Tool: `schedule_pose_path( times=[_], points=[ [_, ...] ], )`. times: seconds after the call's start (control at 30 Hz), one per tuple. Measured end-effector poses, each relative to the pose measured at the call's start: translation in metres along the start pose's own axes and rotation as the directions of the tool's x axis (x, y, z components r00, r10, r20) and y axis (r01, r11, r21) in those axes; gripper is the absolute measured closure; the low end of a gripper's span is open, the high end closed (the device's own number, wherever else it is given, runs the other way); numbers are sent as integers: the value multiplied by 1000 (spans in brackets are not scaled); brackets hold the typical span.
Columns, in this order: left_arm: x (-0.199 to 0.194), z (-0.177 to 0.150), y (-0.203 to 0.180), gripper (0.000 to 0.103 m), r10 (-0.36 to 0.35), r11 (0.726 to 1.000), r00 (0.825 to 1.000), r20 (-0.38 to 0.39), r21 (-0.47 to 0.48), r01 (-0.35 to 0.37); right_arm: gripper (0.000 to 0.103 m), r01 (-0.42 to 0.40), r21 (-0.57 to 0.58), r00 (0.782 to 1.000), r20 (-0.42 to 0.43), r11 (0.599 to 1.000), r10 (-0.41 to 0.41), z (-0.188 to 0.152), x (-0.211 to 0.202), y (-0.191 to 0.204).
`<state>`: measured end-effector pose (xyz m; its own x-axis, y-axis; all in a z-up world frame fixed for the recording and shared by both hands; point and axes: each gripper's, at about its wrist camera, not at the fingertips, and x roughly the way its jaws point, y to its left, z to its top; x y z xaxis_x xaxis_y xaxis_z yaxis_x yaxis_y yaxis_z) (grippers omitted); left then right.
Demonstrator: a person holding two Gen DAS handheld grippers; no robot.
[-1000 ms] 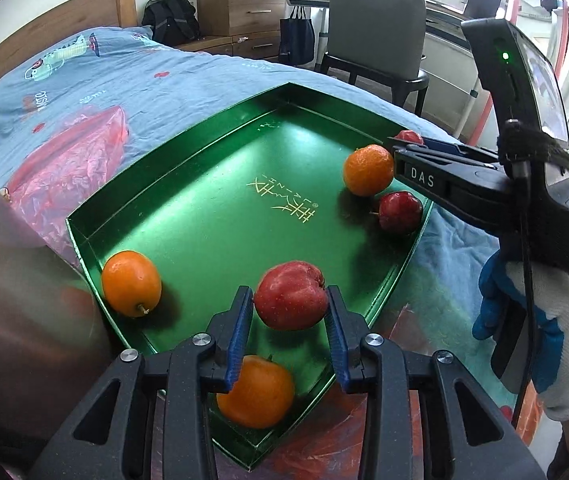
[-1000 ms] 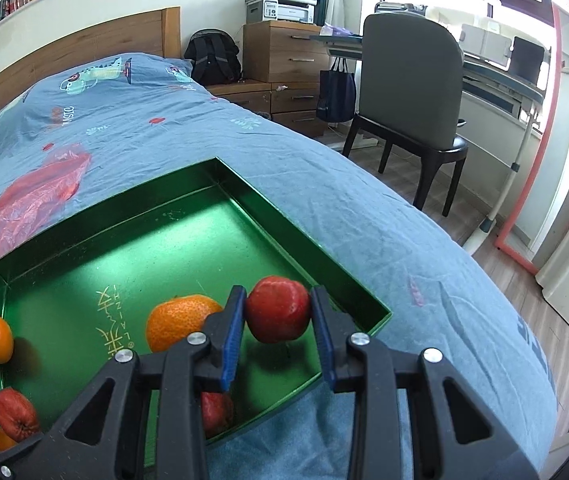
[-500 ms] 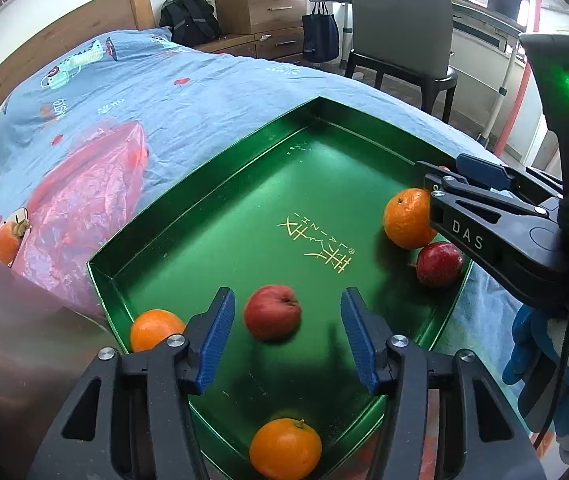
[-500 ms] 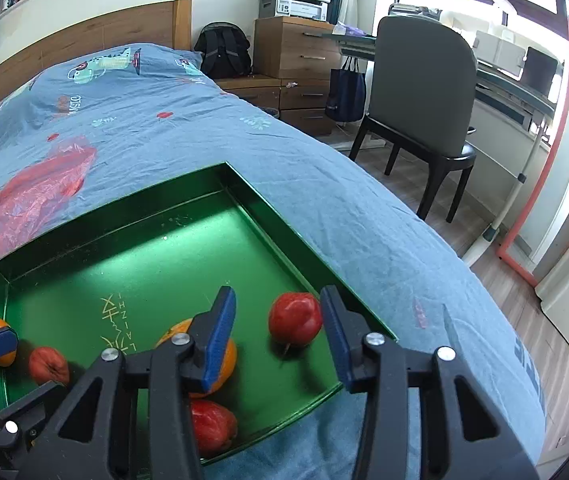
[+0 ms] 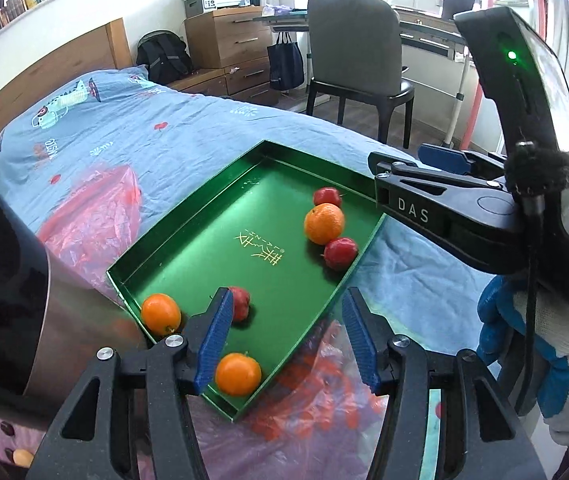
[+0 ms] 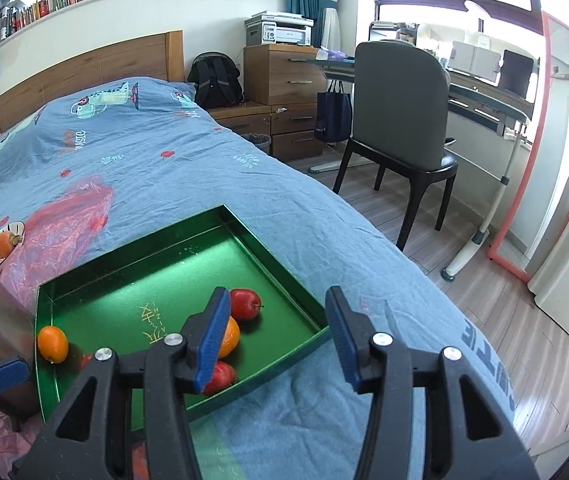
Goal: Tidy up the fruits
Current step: 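Open the right tool to release its apple in the tray, then open the left tool to release its apple in the tray, then move both tools back over the remaining fruits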
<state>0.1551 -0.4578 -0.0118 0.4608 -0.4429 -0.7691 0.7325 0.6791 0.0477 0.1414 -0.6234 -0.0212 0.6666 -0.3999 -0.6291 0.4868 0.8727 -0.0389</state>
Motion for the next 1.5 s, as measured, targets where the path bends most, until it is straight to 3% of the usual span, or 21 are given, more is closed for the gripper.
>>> schedule_pose_path(
  times=[0.27, 0.67, 1.07, 1.13, 1.5],
  points=[
    [-62, -26, -2, 45, 26, 1000, 999, 40, 15, -27, 35, -20, 2, 999, 26, 1000, 20, -14, -67, 0],
    [-122, -95, 31, 44, 139, 989, 990, 5, -54, -138, 35, -122, -23, 992, 23, 992, 123, -53, -148, 31],
    [-179, -158, 70, 36, 190, 968, 982, -4, -168, -188, 32, -221, -72, 975, -12, 973, 221, -91, -203, 83],
    [-187, -168, 74, 29, 203, 963, 979, -4, -180, -200, 30, -243, -71, 970, -24, 968, 241, -100, -210, 91],
    [-225, -225, 108, 29, 276, 927, 961, -24, -256, -273, 30, -325, -128, 945, -74, 937, 318, -139, -245, 146]
  ],
)
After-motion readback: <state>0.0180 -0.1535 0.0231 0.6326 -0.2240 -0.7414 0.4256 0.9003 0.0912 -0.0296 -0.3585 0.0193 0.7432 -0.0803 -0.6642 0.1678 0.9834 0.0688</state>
